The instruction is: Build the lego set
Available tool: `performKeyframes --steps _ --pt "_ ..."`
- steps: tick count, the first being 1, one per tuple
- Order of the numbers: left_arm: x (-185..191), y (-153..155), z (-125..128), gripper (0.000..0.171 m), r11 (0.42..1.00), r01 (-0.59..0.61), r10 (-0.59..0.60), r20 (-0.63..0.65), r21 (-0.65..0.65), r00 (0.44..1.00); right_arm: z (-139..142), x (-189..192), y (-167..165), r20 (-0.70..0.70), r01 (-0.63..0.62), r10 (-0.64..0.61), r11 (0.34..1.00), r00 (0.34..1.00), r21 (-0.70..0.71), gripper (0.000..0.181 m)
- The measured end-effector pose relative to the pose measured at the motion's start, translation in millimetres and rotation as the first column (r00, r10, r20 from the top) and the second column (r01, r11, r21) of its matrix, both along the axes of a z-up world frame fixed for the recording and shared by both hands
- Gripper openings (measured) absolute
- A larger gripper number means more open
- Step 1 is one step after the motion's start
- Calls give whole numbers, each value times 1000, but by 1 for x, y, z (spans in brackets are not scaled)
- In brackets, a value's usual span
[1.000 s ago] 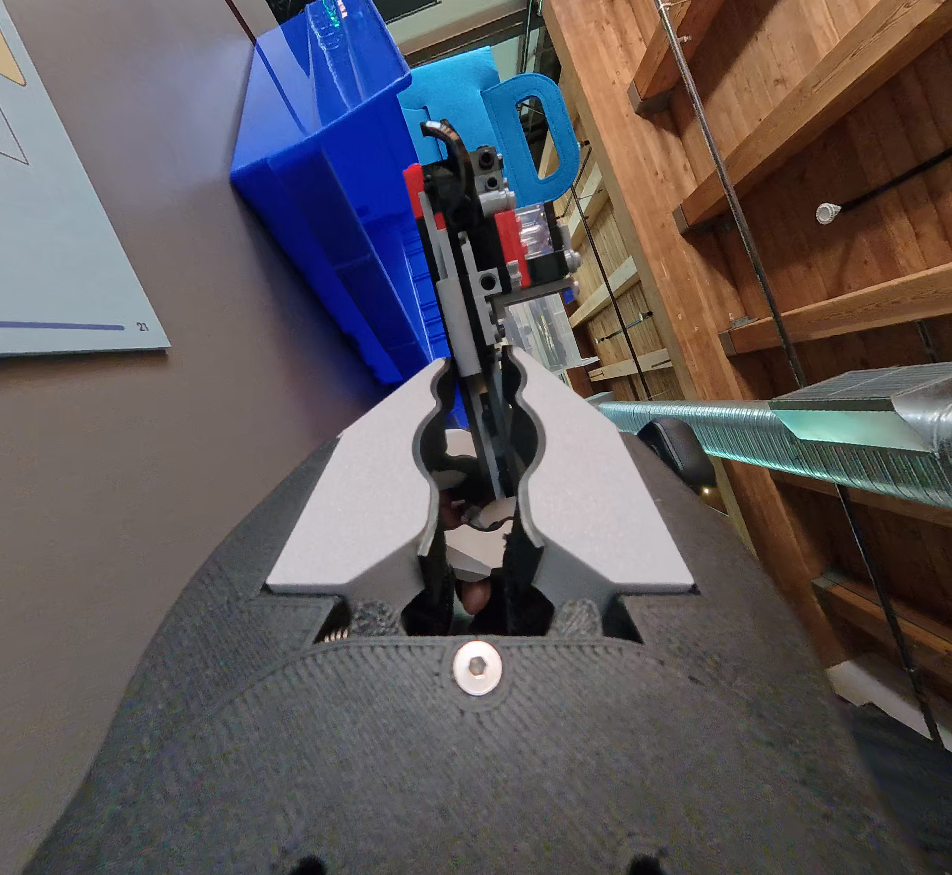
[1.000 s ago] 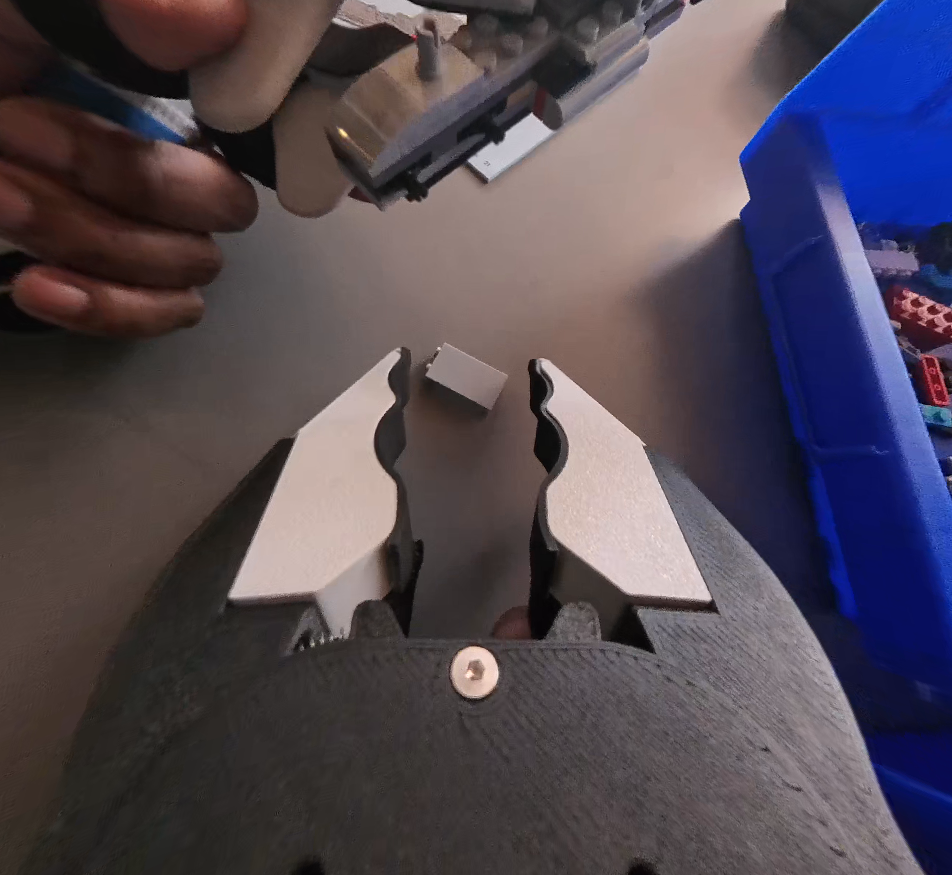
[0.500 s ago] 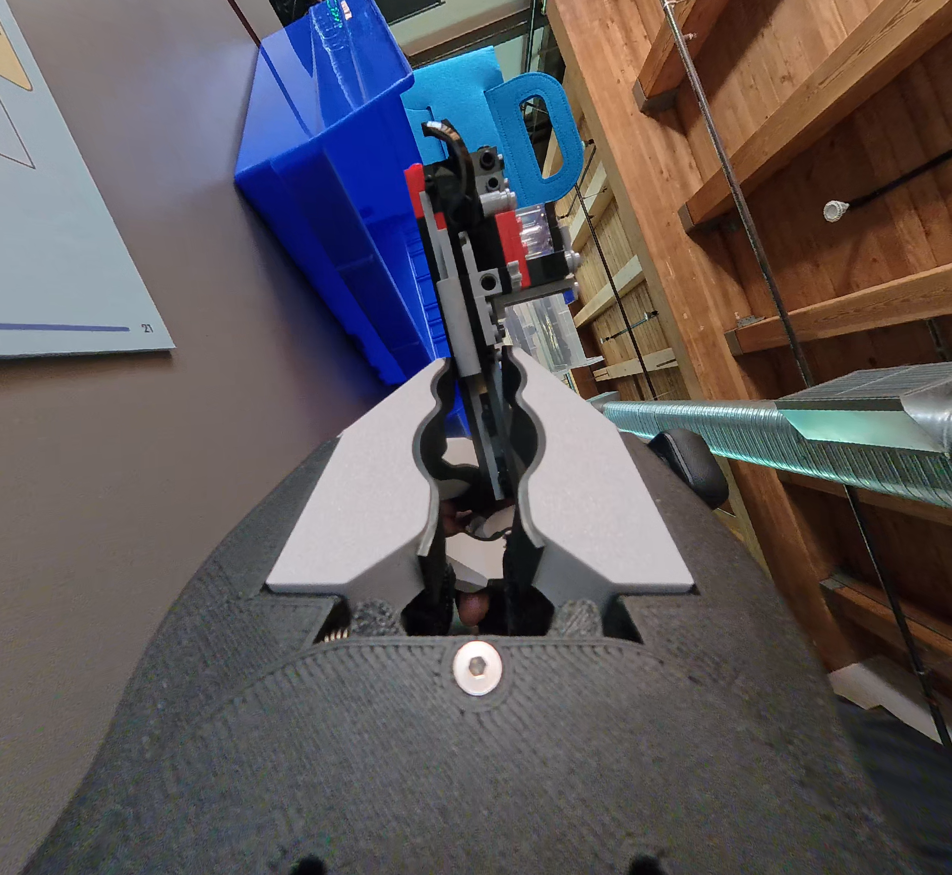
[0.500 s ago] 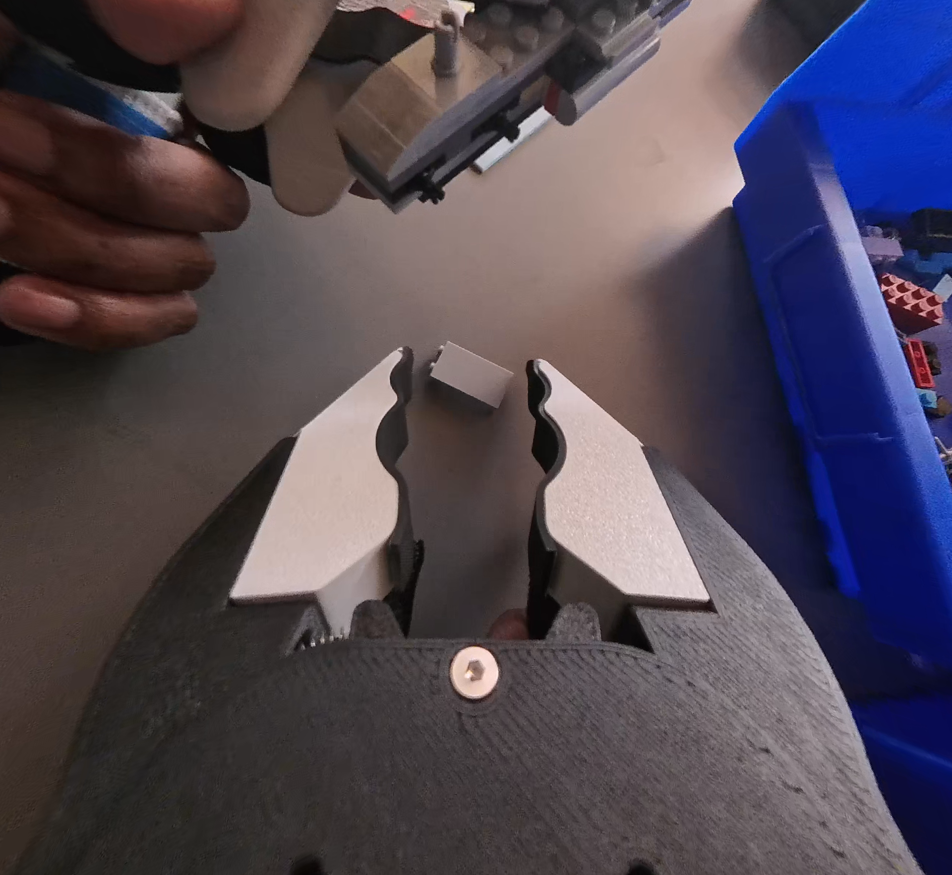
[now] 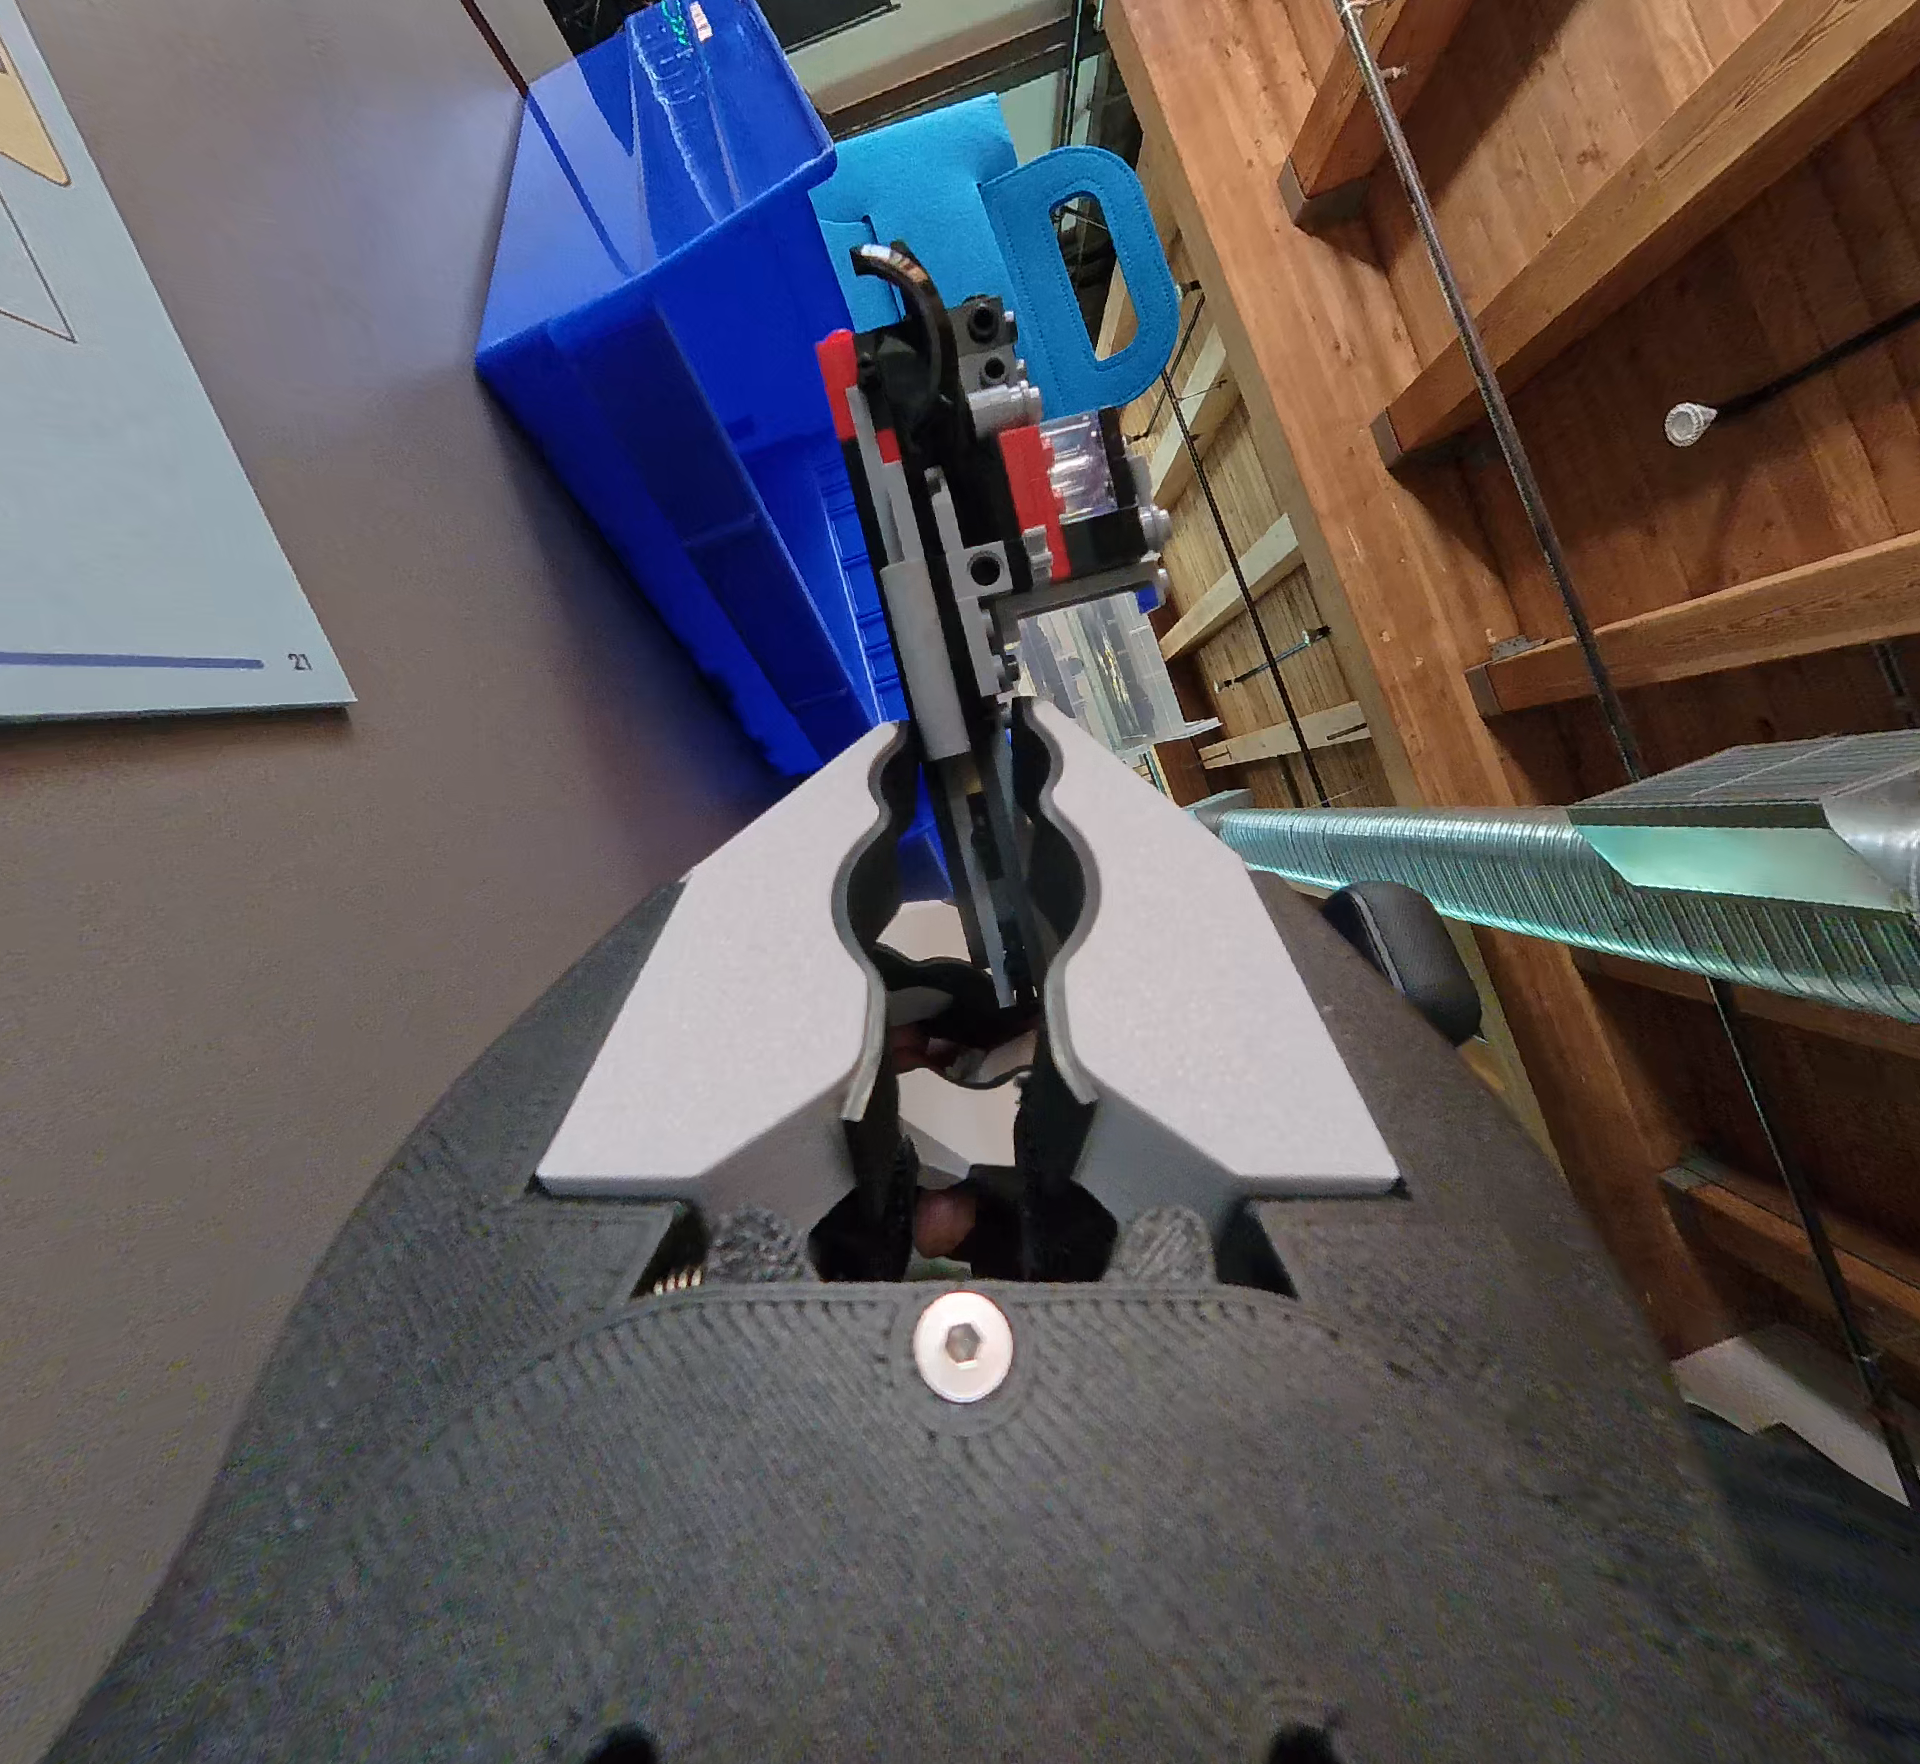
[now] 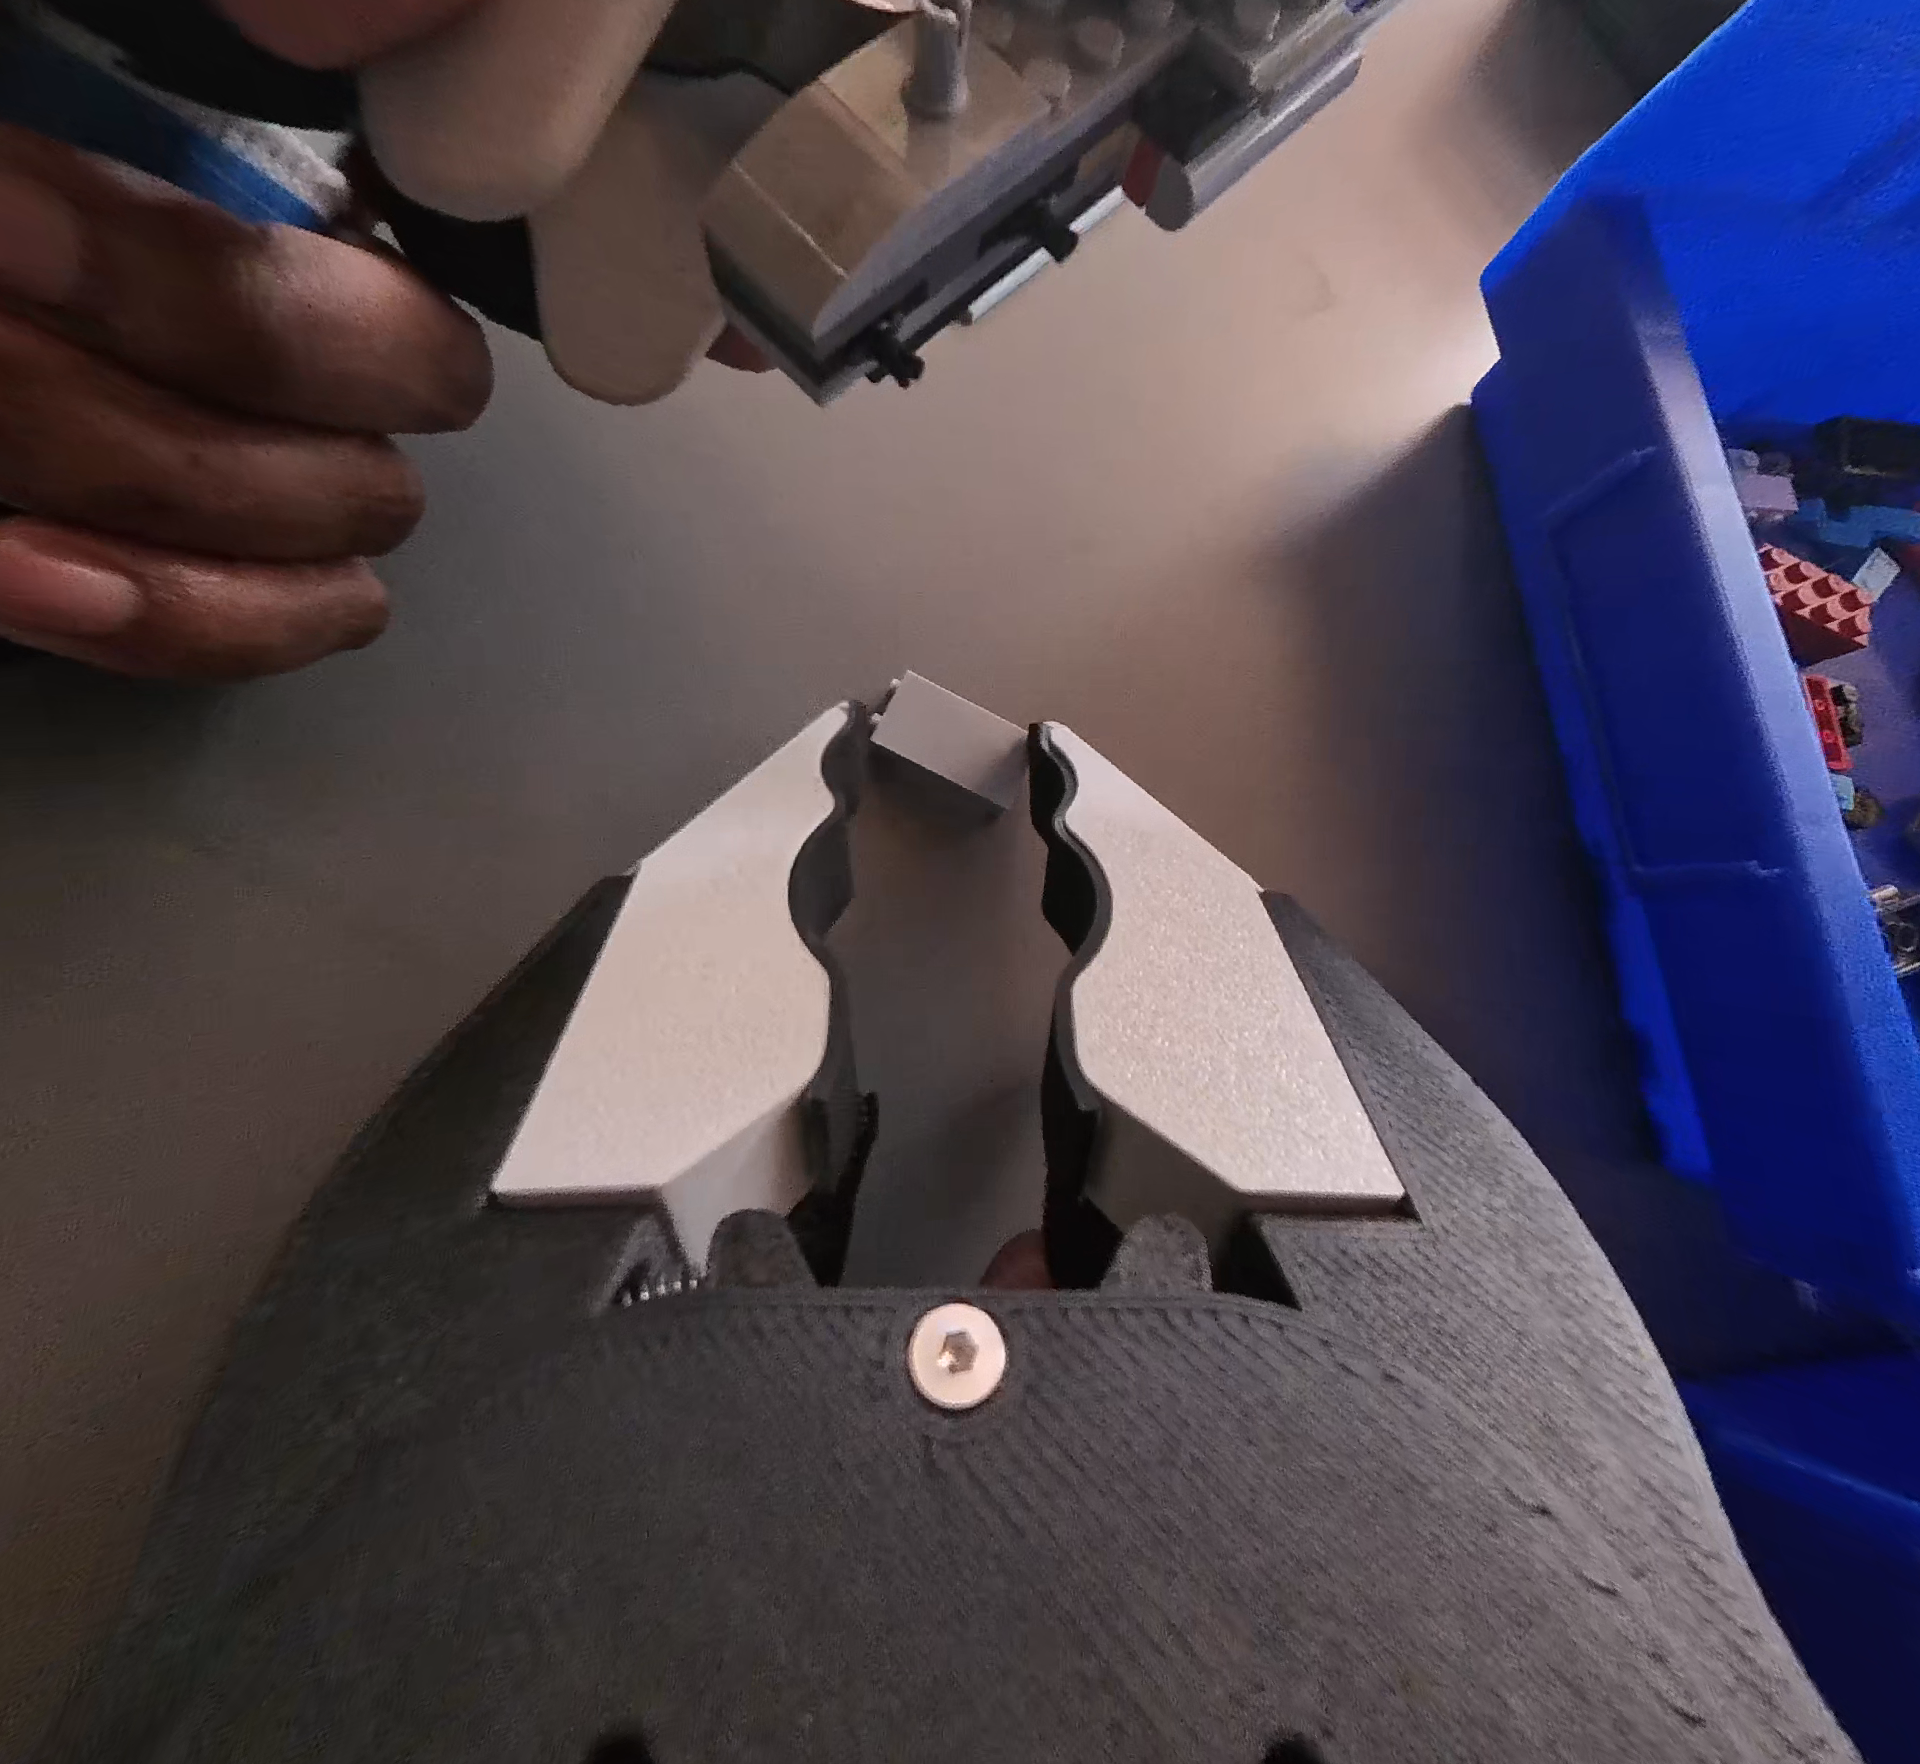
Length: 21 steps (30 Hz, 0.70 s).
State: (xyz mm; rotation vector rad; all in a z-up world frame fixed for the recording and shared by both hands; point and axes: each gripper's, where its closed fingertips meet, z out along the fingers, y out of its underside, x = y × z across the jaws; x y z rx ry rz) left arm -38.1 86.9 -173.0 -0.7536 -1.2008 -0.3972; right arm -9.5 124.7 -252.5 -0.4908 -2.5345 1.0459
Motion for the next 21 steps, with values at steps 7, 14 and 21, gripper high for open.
performKeyframes --steps 7,14,21 --pt "0 0 0 18 1000 1 -1 -1 -3 1000 1 -2 3 53 3 -1 999 999 -37 34" --pt "0 1 0 18 1000 0 0 -2 -4 1000 1 -4 4 93 12 -6 998 996 -63 35" --pt "0 0 0 18 1000 -1 1 -2 -4 1000 1 -5 5 130 19 -8 996 991 -83 36"
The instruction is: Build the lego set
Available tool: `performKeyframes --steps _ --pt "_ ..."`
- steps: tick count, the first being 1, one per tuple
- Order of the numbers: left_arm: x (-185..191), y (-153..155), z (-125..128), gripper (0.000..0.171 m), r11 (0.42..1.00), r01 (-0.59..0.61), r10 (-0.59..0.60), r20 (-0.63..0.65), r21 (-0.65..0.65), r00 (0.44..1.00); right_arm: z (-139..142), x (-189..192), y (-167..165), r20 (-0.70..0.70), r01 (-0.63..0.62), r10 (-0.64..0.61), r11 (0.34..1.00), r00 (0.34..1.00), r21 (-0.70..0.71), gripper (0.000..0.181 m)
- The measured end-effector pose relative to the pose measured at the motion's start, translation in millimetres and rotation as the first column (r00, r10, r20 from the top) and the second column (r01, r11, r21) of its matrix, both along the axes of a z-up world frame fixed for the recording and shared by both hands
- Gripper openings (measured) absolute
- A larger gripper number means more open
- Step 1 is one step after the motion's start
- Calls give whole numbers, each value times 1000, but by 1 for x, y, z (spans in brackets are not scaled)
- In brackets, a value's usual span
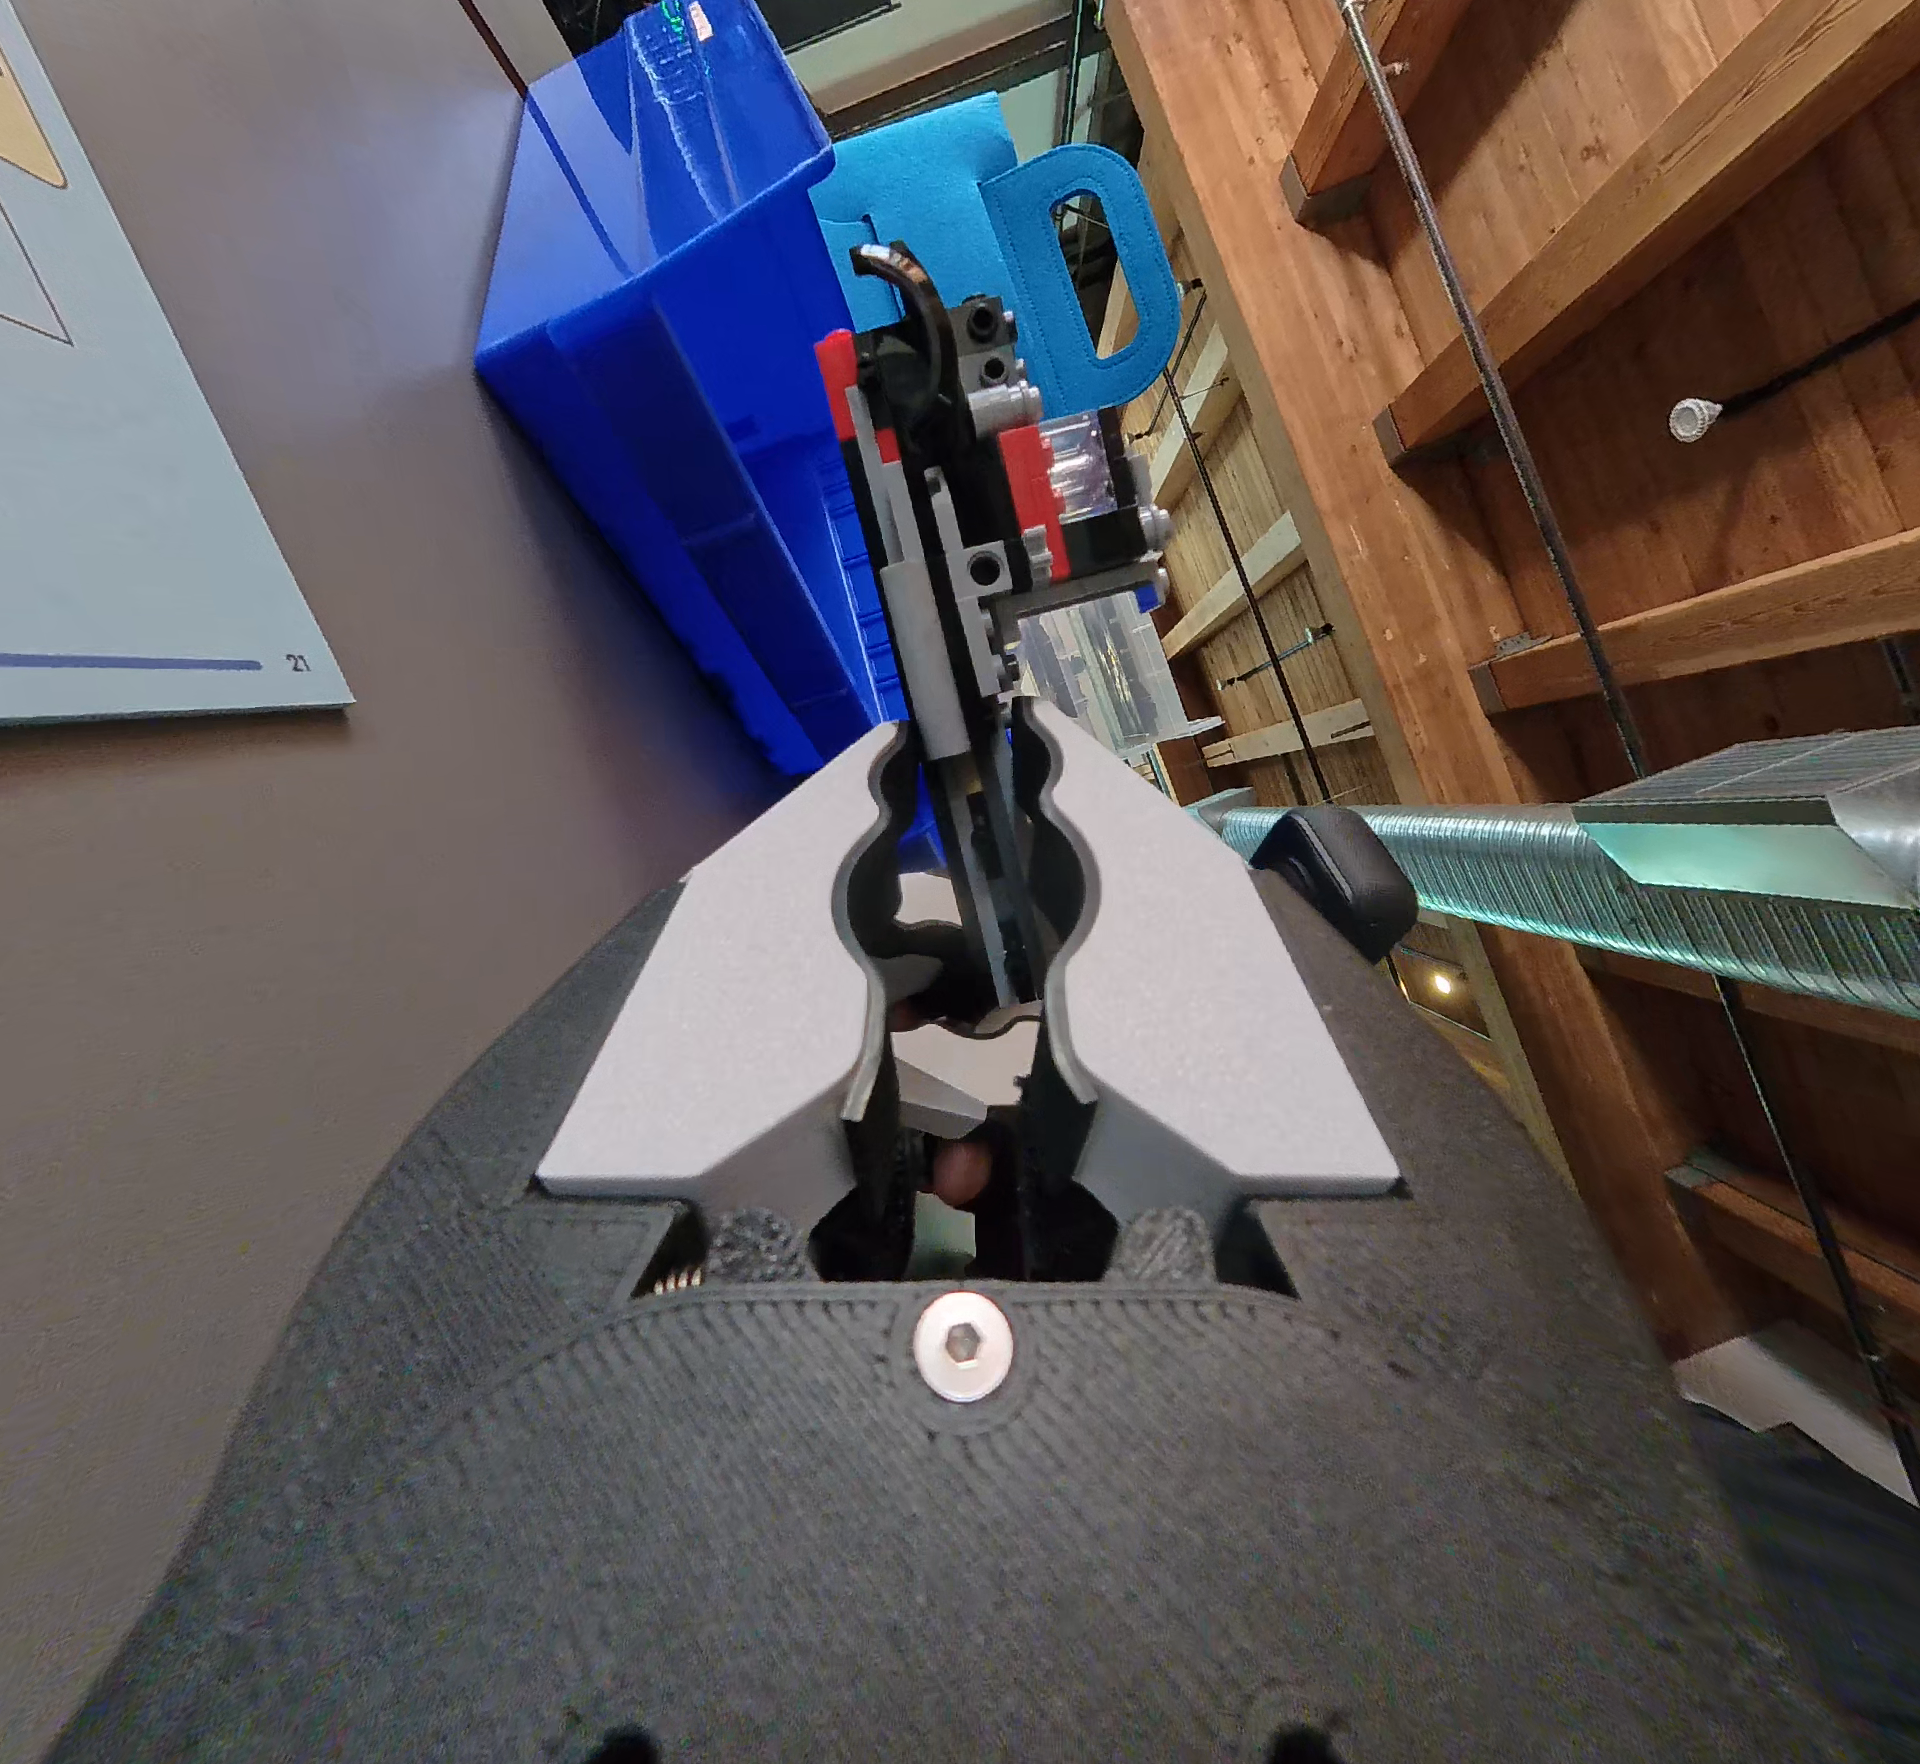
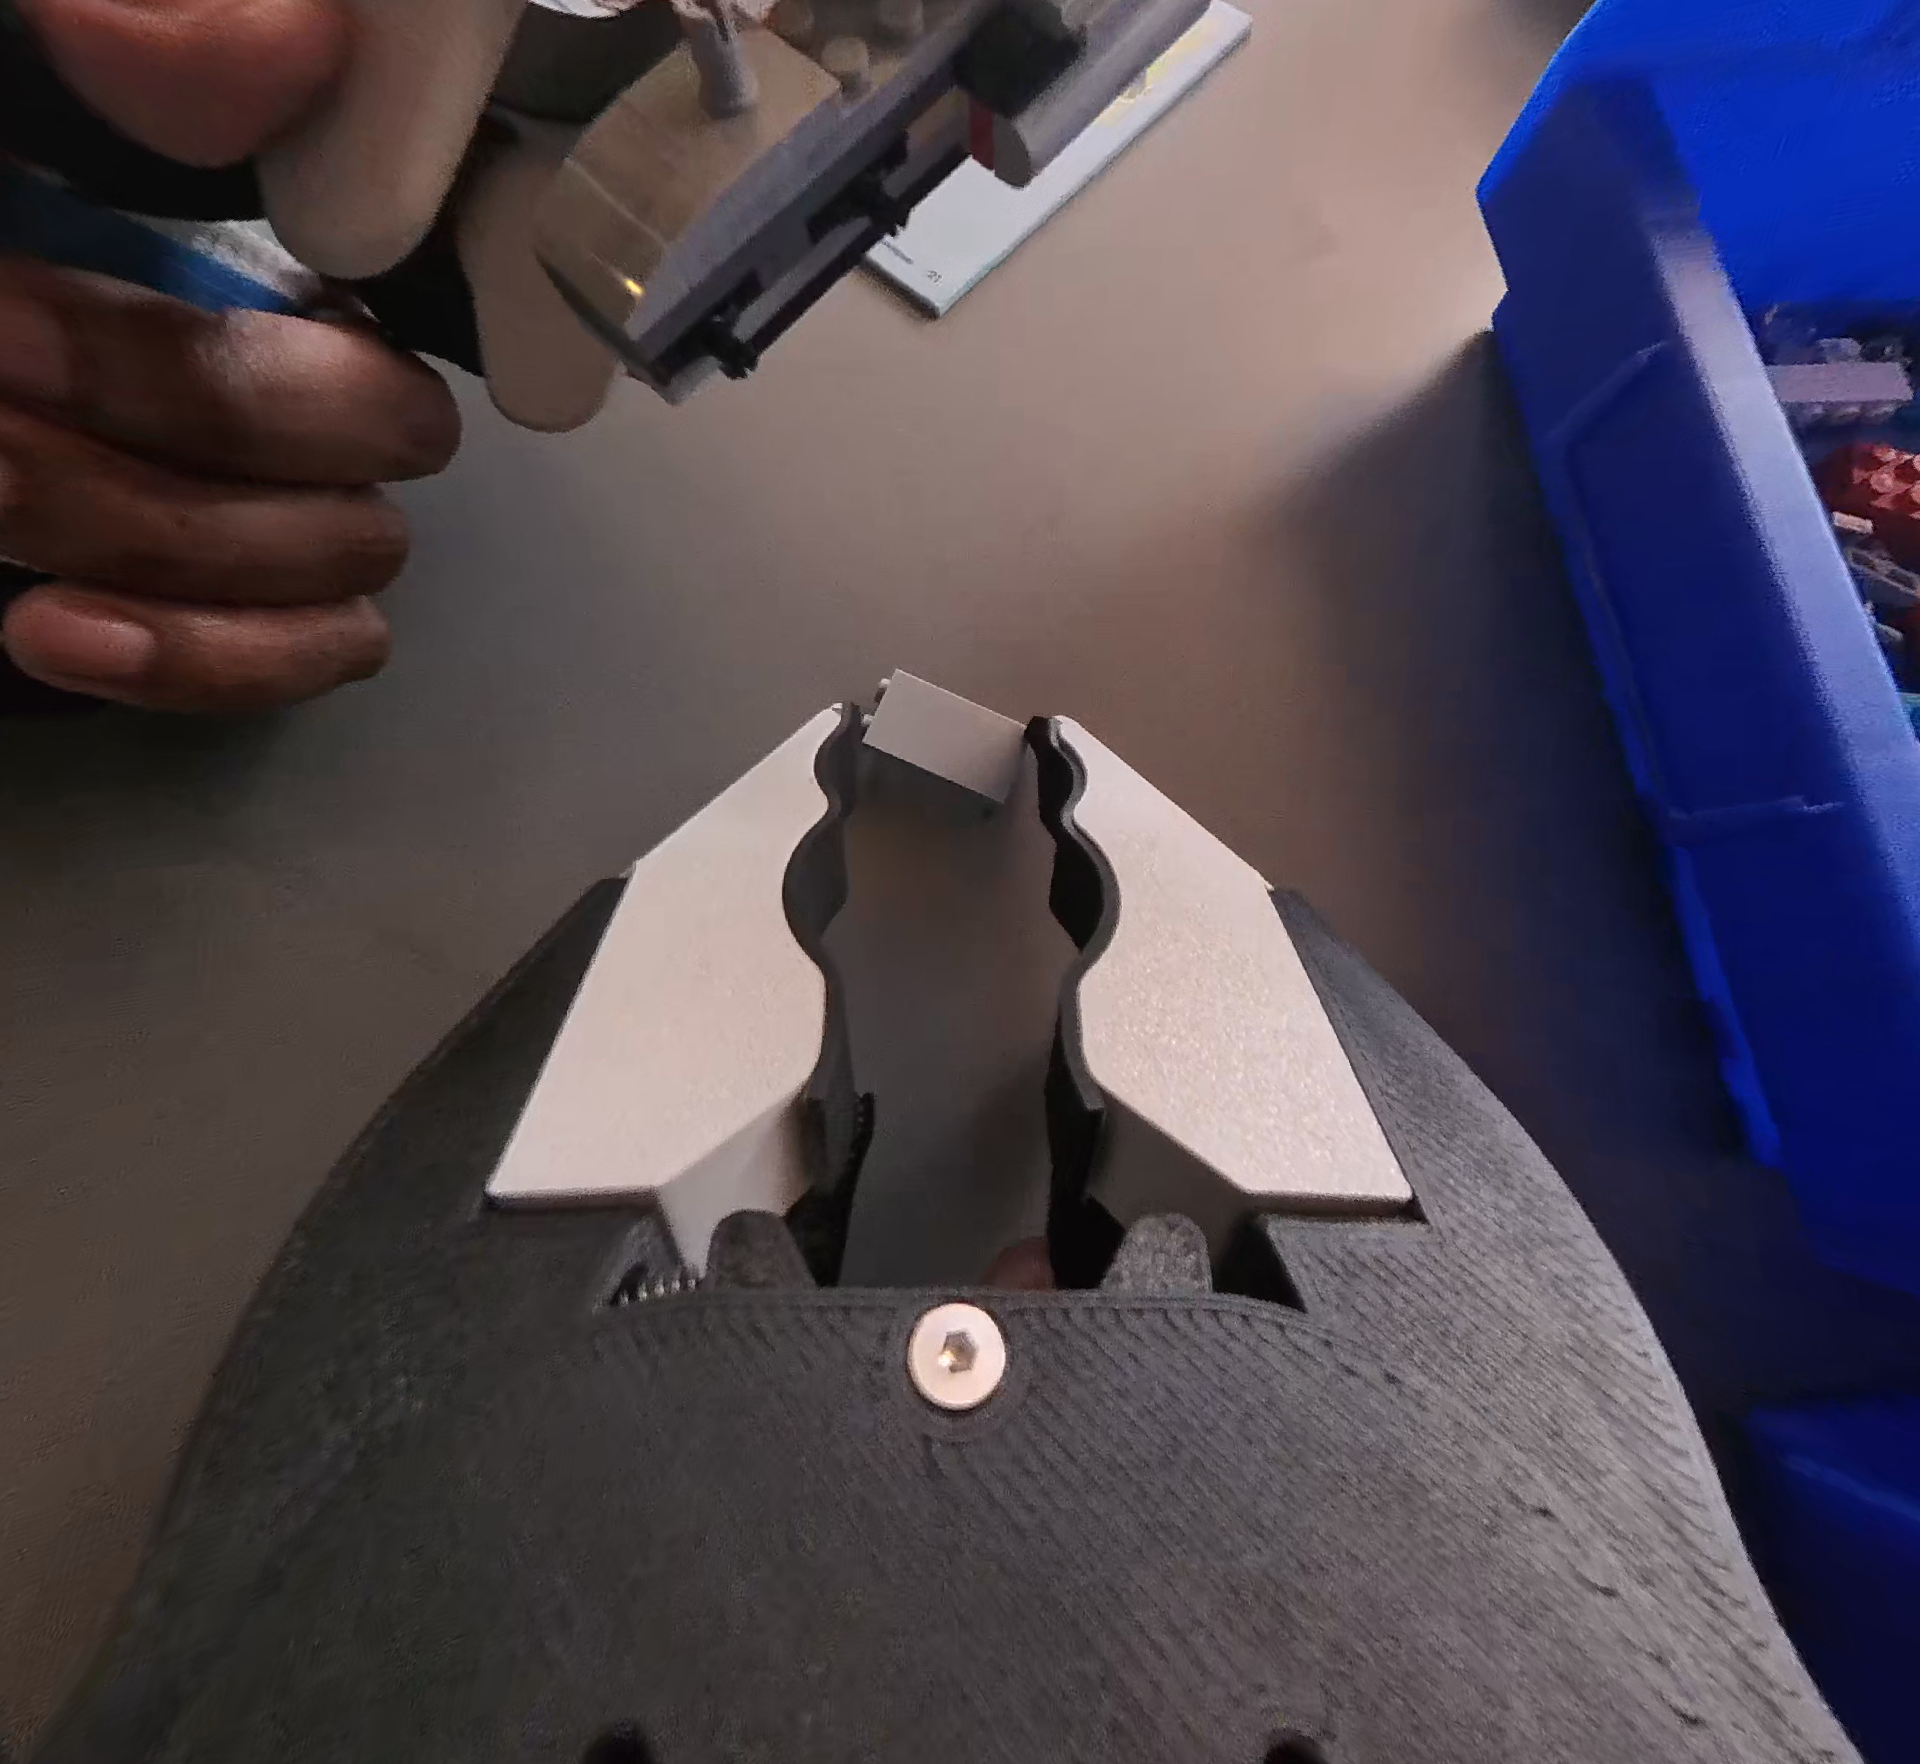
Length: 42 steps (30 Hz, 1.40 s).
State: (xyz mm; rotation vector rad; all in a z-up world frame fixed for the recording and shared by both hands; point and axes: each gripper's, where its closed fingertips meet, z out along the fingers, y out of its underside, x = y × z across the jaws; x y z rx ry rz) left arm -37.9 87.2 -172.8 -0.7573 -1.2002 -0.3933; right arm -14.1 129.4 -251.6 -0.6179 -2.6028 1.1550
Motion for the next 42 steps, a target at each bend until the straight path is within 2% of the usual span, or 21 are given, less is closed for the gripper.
performKeyframes --steps 15,24,37,40,42 --pt "0 -1 0 18 1000 -1 1 2 6 1000 -1 -3 1 72 12 -10 999 997 -31 40" --pt "0 -1 0 18 1000 -3 3 2 4 1000 -2 -4 10 -32 34 -33 998 999 46 48" --pt "0 0 -1 18 1000 0 0 7 1 1000 5 -10 10 -80 96 -94 995 992 29 47" --pt "1 2 -3 18 1000 7 -7 10 -18 1000 9 -13 10 -98 111 -108 994 989 26 44" --pt "1 3 -4 18 1000 13 -12 17 -28 1000 8 -15 10 -115 108 -104 994 988 34 31"
